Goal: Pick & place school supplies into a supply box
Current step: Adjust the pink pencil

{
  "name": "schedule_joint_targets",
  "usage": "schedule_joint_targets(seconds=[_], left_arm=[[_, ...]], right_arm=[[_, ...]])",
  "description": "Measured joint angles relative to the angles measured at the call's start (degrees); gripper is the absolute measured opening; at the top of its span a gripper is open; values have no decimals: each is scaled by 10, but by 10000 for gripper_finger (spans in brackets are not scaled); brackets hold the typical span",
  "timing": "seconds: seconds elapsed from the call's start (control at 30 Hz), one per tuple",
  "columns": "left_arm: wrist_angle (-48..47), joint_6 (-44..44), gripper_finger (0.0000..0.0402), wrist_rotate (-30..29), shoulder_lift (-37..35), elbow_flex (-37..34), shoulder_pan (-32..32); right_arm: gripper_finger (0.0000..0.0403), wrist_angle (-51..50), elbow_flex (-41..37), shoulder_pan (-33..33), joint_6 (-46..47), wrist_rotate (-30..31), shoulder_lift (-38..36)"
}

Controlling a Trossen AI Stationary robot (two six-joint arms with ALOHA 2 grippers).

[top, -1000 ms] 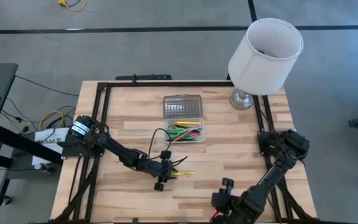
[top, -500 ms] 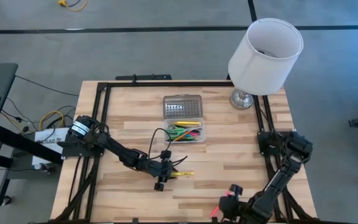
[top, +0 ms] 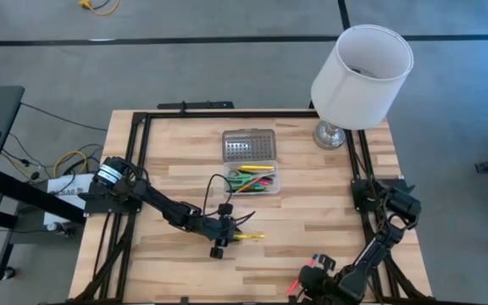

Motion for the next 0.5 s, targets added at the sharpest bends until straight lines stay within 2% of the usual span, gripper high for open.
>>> schedule_joint_targets(seconds=[0.5], left_arm=[[-3,0,138,0,0,0,1]], right_arm=[[108,2,0,-76,-94,-5,6]])
